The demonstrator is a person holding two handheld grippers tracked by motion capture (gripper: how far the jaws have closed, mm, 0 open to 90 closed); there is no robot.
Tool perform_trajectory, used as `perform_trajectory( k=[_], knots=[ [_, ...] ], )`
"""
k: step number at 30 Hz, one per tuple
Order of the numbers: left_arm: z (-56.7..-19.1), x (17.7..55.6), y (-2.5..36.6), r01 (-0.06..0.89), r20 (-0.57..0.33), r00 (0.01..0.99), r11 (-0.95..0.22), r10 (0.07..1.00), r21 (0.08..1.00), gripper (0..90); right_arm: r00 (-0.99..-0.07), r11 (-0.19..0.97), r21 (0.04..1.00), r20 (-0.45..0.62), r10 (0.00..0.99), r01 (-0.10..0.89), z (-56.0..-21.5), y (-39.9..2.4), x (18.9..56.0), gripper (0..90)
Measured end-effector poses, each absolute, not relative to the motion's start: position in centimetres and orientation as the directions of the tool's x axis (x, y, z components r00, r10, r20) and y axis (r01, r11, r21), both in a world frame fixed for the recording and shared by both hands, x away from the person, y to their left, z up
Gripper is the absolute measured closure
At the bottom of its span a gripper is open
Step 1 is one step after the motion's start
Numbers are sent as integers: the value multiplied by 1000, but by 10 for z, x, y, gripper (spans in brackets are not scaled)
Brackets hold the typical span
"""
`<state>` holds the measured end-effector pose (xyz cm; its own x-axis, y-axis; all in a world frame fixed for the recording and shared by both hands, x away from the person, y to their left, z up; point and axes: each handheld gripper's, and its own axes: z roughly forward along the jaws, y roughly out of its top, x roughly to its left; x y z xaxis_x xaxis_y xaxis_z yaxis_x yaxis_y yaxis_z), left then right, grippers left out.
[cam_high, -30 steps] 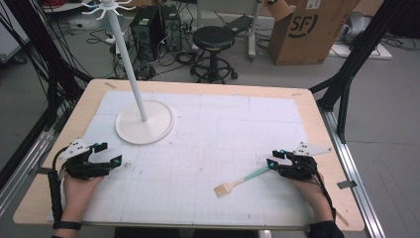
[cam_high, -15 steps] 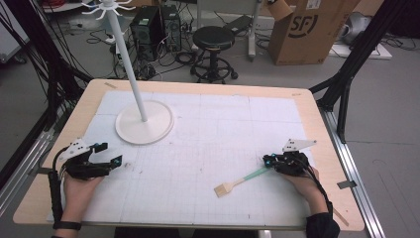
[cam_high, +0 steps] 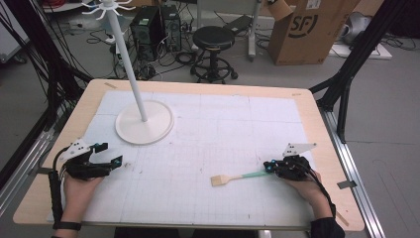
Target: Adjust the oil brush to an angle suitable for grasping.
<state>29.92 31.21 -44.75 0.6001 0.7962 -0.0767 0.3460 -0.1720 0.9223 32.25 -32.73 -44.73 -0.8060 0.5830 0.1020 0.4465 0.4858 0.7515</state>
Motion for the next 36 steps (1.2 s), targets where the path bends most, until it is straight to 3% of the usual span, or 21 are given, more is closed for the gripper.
perform_trajectory(
  k=[10, 16, 24, 29, 36],
  knots=[
    [-448, 299, 312, 347, -77, 598, -172, 798, 922, 185, -814, 480, 762, 104, 572, 434, -450, -332, 314, 870],
    [-448, 299, 312, 348, -77, 597, -171, 798, 922, 185, -815, 453, 790, 97, 572, 412, -446, -333, 314, 748],
    [-447, 299, 312, 348, -72, 599, -178, 797, 921, 186, -832, 387, 852, 96, 546, 353, -432, -328, 315, 489],
    [-448, 299, 312, 348, -74, 600, -178, 796, 920, 186, -858, 411, 850, 88, 505, 329, -427, -311, 320, 426],
    [-448, 299, 312, 348, -74, 601, -178, 795, 920, 186, -888, 460, 835, 69, 455, 301, -425, -286, 328, 423]
  ],
)
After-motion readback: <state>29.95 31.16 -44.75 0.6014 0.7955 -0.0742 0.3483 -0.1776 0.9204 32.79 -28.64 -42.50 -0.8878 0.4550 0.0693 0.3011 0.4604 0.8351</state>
